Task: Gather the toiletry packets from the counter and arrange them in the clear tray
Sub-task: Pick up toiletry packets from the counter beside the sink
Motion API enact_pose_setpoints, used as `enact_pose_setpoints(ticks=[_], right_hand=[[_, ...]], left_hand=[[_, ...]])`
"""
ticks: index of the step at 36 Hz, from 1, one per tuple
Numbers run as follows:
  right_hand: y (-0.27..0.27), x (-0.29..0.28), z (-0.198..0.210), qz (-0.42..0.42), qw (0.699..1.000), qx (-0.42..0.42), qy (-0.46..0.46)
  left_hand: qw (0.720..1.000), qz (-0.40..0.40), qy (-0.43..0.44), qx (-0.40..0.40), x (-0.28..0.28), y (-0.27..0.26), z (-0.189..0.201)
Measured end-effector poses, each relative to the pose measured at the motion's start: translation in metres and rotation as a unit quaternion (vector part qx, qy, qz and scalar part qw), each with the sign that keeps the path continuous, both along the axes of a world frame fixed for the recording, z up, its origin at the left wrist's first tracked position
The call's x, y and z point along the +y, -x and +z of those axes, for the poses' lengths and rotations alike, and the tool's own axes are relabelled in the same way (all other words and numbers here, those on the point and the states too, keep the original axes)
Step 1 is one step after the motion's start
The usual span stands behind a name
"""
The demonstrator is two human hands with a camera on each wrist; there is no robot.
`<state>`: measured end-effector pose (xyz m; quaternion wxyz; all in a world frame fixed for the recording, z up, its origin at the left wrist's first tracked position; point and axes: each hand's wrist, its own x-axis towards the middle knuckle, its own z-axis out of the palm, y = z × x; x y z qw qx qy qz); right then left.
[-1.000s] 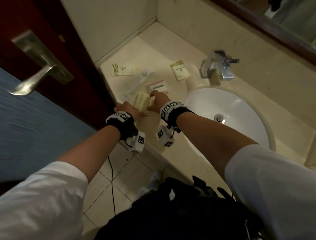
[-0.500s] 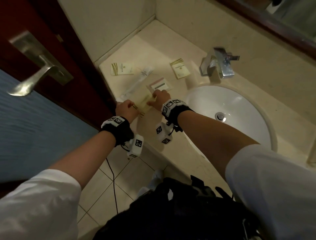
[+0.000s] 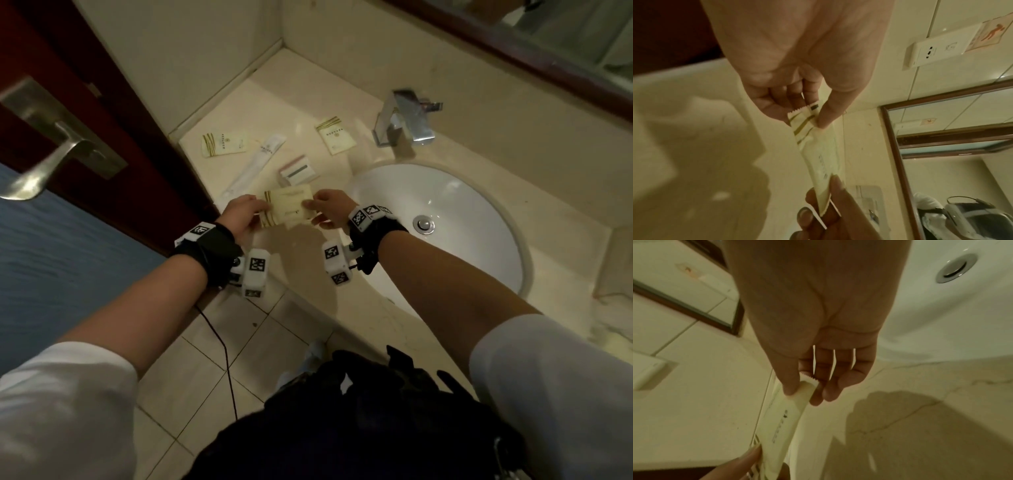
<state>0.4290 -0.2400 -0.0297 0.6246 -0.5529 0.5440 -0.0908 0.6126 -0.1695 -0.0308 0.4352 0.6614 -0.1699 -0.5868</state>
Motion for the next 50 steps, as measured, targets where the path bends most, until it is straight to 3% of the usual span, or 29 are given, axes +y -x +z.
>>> enact_pose_setpoints(ticks=[13, 25, 40, 50], right_hand=[[0.119, 0.018, 0.026, -0.207, 0.973, -0.098, 0.007], [0.262, 0.062, 0.035, -0.375, 0.920, -0.111, 0.036], [0.417, 0.148, 0.022, -0.554, 0.826, -0.092, 0.041], [0.492, 0.191, 0.006, -0.589, 0.806, -0.051, 0.034]], left_hand=[[0.994, -0.079, 0.060, 0.035, -0.045, 0.112, 0.030], [0.965, -0.247, 0.060, 0.059, -0.063, 0.258, 0.037], [0.910, -0.412, 0.031, 0.032, -0.022, 0.432, 0.036], [0.893, -0.450, 0.013, 0.009, 0.020, 0.506, 0.033]])
